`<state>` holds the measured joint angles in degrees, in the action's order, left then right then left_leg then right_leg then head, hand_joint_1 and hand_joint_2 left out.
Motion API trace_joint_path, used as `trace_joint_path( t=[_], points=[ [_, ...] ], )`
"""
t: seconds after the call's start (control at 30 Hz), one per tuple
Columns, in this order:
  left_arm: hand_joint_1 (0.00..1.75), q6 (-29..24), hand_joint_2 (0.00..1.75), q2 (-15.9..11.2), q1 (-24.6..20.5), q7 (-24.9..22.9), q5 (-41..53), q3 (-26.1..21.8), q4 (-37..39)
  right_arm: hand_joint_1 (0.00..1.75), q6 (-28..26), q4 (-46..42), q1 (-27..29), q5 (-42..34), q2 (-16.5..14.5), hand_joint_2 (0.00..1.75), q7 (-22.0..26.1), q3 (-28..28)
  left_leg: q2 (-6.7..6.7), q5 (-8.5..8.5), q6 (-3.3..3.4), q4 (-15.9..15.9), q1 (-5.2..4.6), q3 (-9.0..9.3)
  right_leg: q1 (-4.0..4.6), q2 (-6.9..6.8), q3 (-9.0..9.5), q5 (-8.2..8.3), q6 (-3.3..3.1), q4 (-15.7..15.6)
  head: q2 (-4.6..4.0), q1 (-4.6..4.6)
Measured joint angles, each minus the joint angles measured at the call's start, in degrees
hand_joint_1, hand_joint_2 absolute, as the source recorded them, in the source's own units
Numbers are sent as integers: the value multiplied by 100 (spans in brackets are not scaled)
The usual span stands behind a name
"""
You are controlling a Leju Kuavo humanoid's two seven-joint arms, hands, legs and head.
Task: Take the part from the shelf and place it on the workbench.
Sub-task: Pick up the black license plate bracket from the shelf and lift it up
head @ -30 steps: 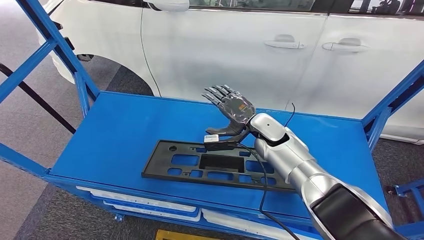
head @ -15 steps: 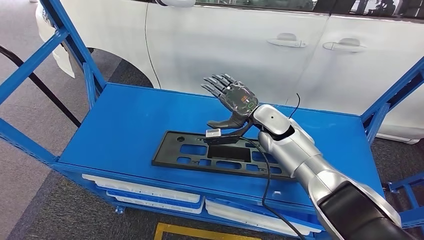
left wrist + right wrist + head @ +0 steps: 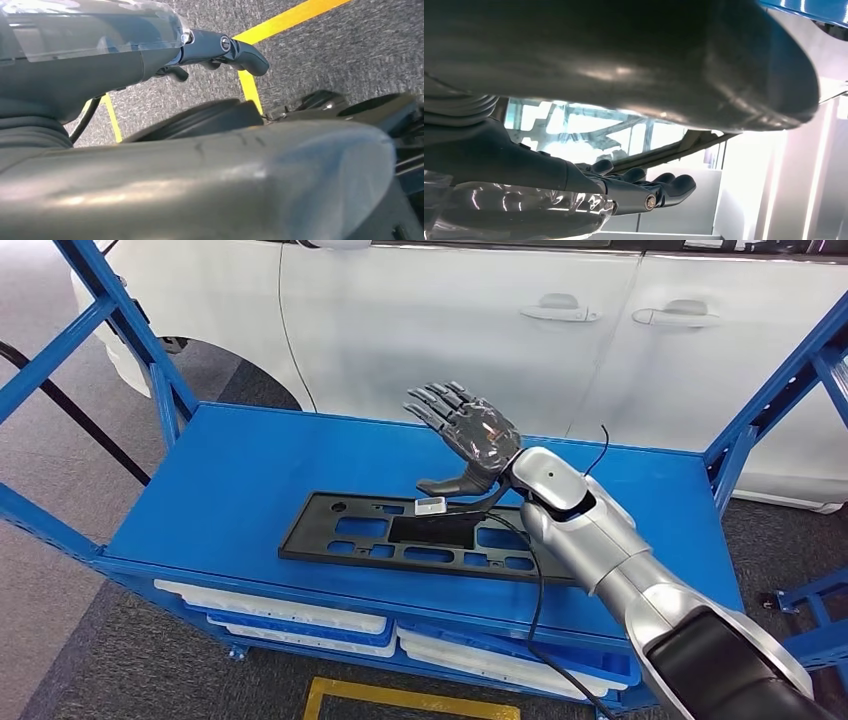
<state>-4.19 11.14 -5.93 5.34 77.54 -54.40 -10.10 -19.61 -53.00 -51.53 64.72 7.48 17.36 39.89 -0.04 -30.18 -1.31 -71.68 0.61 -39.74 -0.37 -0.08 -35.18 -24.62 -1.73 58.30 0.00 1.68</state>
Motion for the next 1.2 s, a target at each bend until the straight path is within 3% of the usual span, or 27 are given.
trace_joint_path(
  t=[0.07, 0.13, 0.2, 0.27, 0.33, 0.4, 0.43, 0.47, 0.5, 0.57, 0.63, 0.73, 0.77, 0.83, 0.9, 0.93, 0.97, 1.0, 1.1, 1.13, 1.2],
  points=[
    [0, 2, 0, -3, -5, -1, 13, 0, 0, 0, 12, -112, 28, 1, 26, 0, -1, 0, -3, 324, 88, 815, -24, 467, 22, 6, -4, 15, 17, 1, 0, 0],
    [0, 3, 0, -7, -12, 1, 27, 0, 0, 0, 44, -234, 89, 20, 62, 0, -12, 3, -7, 454, 152, 1305, -62, 719, 24, 6, -23, 46, 65, -4, 0, 0],
    [0, 5, 0, -8, -13, 2, 32, 0, 0, 0, 75, -341, 203, 56, 99, 0, -29, 6, -9, 469, 178, 1398, -81, 728, 17, 1, -46, 95, 136, -28, 0, 0],
    [0, 8, 0, -5, -14, 3, 36, -1, 0, 0, 90, -434, 296, 78, 160, 0, -50, 5, 6, 535, 235, 1496, -56, 729, 13, 4, -85, 28, 204, 22, 0, 0],
    [0, 13, 0, 0, -27, 4, 44, -2, 0, 0, 99, -489, 344, 82, 224, 0, -76, 4, 23, 615, 298, 1565, -30, 701, 3, 13, -259, -307, 256, 447, 0, 0],
    [0, 17, 0, 1, -37, 4, 53, -1, 0, 0, 107, -507, 413, 84, 266, 0, -89, 4, 24, 662, 320, 1558, -31, 630, -16, 16, -541, -717, 300, 1199, 0, -1],
    [0, 20, 0, 1, -35, 3, 57, -1, 0, 0, 109, -509, 458, 86, 286, 0, -90, 4, 23, 679, 318, 1542, -30, 593, -31, 15, -623, -817, 321, 1466, 0, -1],
    [0, 22, 0, 1, -32, 2, 63, -2, 0, 0, 110, -518, 498, 90, 303, 0, -96, 4, 22, 694, 311, 1520, -27, 555, -48, 13, -608, -811, 338, 1533, 0, -1],
    [0, 27, 0, 2, -30, 1, 69, -2, 0, 0, 111, -538, 528, 98, 318, 0, -105, 3, 21, 704, 302, 1491, -22, 520, -67, 11, -483, -706, 350, 1370, 1, 0],
    [0, 38, 0, 3, -32, -5, 79, -2, 0, 0, 112, -603, 561, 122, 343, 0, -128, -5, 20, 711, 264, 1419, -21, 448, -91, 10, -32, -418, 353, 624, 1, -1],
    [0, 48, 0, 3, -39, -12, 79, -1, 0, 0, 113, -679, 600, 145, 365, 0, -139, -16, 19, 722, 201, 1347, -36, 381, -76, 20, 224, -280, 307, 119, 1, -1],
    [0, 54, 0, 3, -32, -16, 79, -2, 0, 0, 115, -742, 685, 169, 381, 0, -156, -20, 15, 768, 93, 1329, -36, 331, -51, 19, 193, -219, 189, 62, 1, -1],
    [0, 55, 0, 2, -28, -16, 79, -2, 0, 0, 116, -757, 699, 175, 386, 0, -168, -21, 13, 714, 60, 1289, -27, 307, -59, 11, 176, -181, 140, 48, 1, -1],
    [0, 55, 0, 2, -25, -17, 82, -1, 0, 0, 120, -795, 717, 186, 396, 0, -190, -24, 10, 361, 4, 897, -5, 164, -77, -5, 115, -94, 55, 18, 0, 0],
    [0, 54, 0, 3, -30, -20, 89, 0, 0, 0, 121, -819, 758, 198, 408, 0, -199, -27, 10, -127, -39, 155, 7, -63, -64, -9, 22, -17, 26, 22, 0, 0],
    [0, 54, 0, 3, -33, -23, 93, 1, 0, 0, 120, -824, 792, 209, 417, 0, -202, -30, 10, -281, -50, -140, 10, -125, -56, -11, -31, 23, 26, 27, 0, 0],
    [0, 54, 0, 3, -35, -28, 97, 2, 0, 0, 120, -830, 830, 221, 425, 0, -204, -35, 10, -334, -51, -249, 10, -94, -49, -13, -85, 63, 29, 32, 0, 0],
    [0, 54, 0, 2, -38, -34, 101, 4, 0, 0, 120, -838, 862, 237, 429, 0, -207, -43, 10, -291, -41, -129, 9, 53, -44, -13, -139, 103, 36, 36, 0, 0],
    [0, 52, 0, 1, -75, -48, 115, 11, -1, 0, 127, -894, 900, 283, 439, 0, -209, -85, 9, 22, 47, 1036, -12, 859, -32, -4, -251, 225, 85, 38, 0, 0],
    [0, 48, 0, 2, -94, -49, 119, 13, -1, 0, 134, -911, 899, 296, 445, 0, -210, -98, 5, 78, 82, 1301, -29, 1014, -30, -3, -268, 263, 117, 31, 0, 0],
    [0, 41, 0, 2, -116, -54, 127, 15, -2, 0, 151, -926, 900, 317, 457, 0, -210, -113, -4, 119, 133, 1430, -60, 1047, -29, -6, -281, 325, 182, 10, 0, 0]
  ],
)
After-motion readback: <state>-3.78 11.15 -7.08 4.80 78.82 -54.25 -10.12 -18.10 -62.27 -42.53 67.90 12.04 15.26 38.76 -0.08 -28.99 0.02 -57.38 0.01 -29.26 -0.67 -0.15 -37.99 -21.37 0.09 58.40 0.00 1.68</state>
